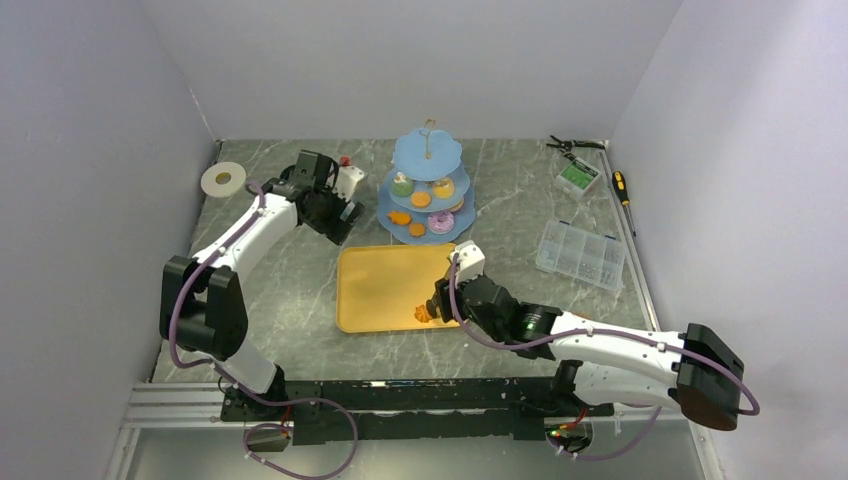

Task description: Serve the afternoon tea

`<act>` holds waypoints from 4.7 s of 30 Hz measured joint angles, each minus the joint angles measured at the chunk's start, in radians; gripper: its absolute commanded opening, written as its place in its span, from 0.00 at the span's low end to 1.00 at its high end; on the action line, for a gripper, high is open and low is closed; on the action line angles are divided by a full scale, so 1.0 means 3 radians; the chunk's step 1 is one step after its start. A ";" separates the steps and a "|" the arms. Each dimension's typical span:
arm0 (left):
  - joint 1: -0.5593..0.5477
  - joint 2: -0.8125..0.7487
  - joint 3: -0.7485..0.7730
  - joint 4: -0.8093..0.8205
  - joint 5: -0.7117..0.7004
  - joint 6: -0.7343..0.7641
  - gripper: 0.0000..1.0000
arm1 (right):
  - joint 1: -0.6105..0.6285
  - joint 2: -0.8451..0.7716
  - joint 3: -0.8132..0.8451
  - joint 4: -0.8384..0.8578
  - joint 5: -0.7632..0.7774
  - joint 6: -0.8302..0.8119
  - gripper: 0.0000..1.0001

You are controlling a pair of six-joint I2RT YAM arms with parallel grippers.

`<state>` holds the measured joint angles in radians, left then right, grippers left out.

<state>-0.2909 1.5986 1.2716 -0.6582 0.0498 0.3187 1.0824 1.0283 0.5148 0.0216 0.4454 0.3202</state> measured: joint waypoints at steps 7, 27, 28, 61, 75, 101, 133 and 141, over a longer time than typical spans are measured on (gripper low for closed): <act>0.0008 -0.0001 0.0084 -0.0145 0.0048 -0.0033 0.92 | 0.0014 0.0097 -0.0020 0.0092 0.0074 -0.0022 0.59; 0.0011 -0.0001 0.0259 -0.0252 0.0108 -0.0095 0.91 | 0.0039 0.0014 -0.0181 0.0183 0.0149 -0.0053 0.57; 0.0011 0.0000 0.0270 -0.0263 0.0108 -0.0097 0.90 | 0.0042 0.0043 -0.0181 0.0184 0.0149 -0.0060 0.56; 0.0389 0.0109 0.1166 -0.0717 0.0411 -0.0196 0.93 | -0.0734 0.0088 0.1424 0.0172 -0.0256 -0.1057 0.52; 0.0553 0.0108 0.1222 -0.0816 0.0614 -0.0196 0.93 | -0.1652 0.1175 0.2410 0.0262 -0.1030 -0.1450 0.53; 0.0589 0.0028 0.1148 -0.0790 0.0635 -0.0258 0.93 | -0.1879 0.1350 0.2633 0.0268 -0.1592 -0.1586 0.60; 0.0645 -0.0023 0.1061 -0.0741 0.0628 -0.0262 0.93 | -0.0135 0.0066 0.0618 -0.0192 -0.0954 -0.0738 0.58; 0.0645 -0.0023 0.1061 -0.0741 0.0628 -0.0262 0.93 | 0.0070 0.0253 0.0384 -0.0006 -0.0676 -0.0605 0.58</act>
<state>-0.0975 1.5917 1.5898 -0.8806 0.2382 0.2401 1.1034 1.1042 0.6300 0.0196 0.2424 0.1387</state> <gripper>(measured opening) 0.932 0.586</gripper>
